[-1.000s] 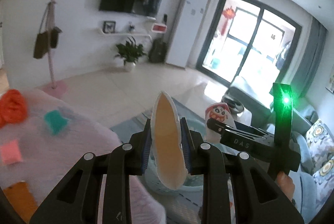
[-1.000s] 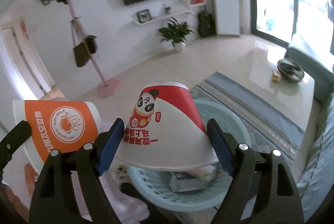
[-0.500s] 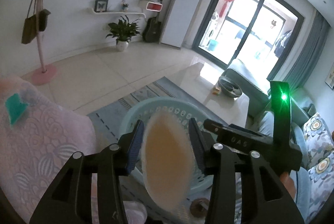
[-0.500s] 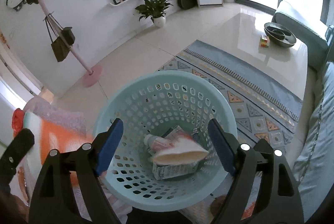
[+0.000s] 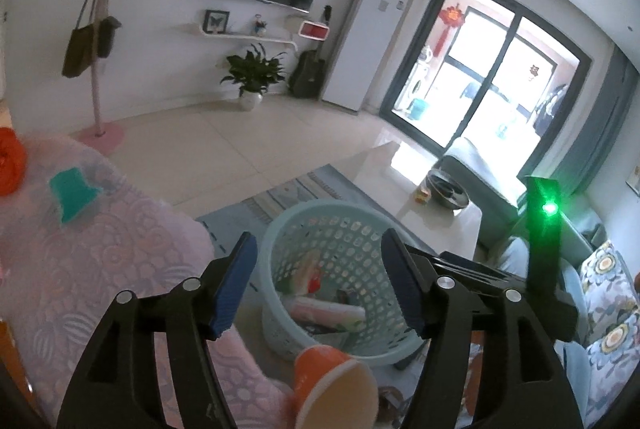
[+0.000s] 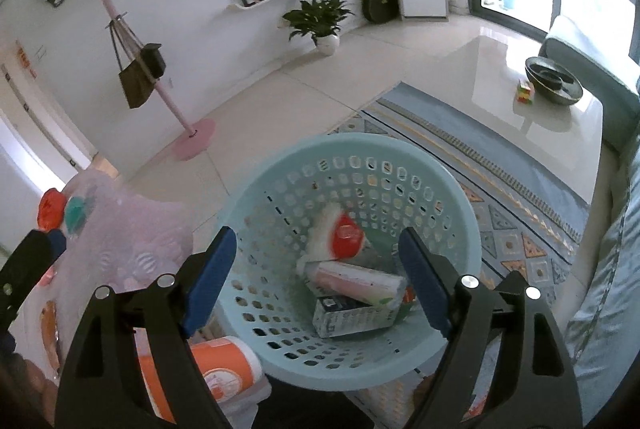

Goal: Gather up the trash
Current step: 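Move both tools back over the table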

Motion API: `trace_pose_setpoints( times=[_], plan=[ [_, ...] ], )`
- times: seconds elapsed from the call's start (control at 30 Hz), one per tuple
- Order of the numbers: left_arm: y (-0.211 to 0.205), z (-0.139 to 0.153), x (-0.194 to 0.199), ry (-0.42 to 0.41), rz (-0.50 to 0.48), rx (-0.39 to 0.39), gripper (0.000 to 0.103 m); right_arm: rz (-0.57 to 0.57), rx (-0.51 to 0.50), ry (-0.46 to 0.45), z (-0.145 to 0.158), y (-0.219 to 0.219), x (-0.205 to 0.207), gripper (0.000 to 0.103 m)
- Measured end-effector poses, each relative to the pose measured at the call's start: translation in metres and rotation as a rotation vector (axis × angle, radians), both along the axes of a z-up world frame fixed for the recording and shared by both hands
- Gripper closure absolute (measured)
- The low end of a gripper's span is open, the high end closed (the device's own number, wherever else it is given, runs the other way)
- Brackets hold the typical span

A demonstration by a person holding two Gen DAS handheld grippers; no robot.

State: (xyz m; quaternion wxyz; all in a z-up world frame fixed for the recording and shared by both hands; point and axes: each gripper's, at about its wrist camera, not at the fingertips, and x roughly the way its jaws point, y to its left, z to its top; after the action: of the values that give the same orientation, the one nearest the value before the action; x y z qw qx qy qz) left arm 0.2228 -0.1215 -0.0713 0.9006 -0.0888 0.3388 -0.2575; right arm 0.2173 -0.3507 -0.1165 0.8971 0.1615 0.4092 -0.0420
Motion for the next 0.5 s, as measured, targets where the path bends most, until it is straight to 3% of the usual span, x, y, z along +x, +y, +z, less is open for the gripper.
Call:
trace_pose_setpoints(
  times=[0.3,0.4,0.5],
  plan=[
    [0.043,0.019,-0.023,-0.033,0.060,-0.031,0.040,0.037,-0.022,-0.038,0.010,0.013,-0.020,0.024],
    [0.070,0.025,-0.035,-0.041,0.122,-0.020,0.039,0.053,-0.019,-0.079,0.021,0.021,-0.025,0.024],
    [0.098,0.026,-0.051,-0.038,0.210,0.020,0.031,0.100,-0.030,-0.128,0.034,0.042,-0.026,0.024]
  ],
)
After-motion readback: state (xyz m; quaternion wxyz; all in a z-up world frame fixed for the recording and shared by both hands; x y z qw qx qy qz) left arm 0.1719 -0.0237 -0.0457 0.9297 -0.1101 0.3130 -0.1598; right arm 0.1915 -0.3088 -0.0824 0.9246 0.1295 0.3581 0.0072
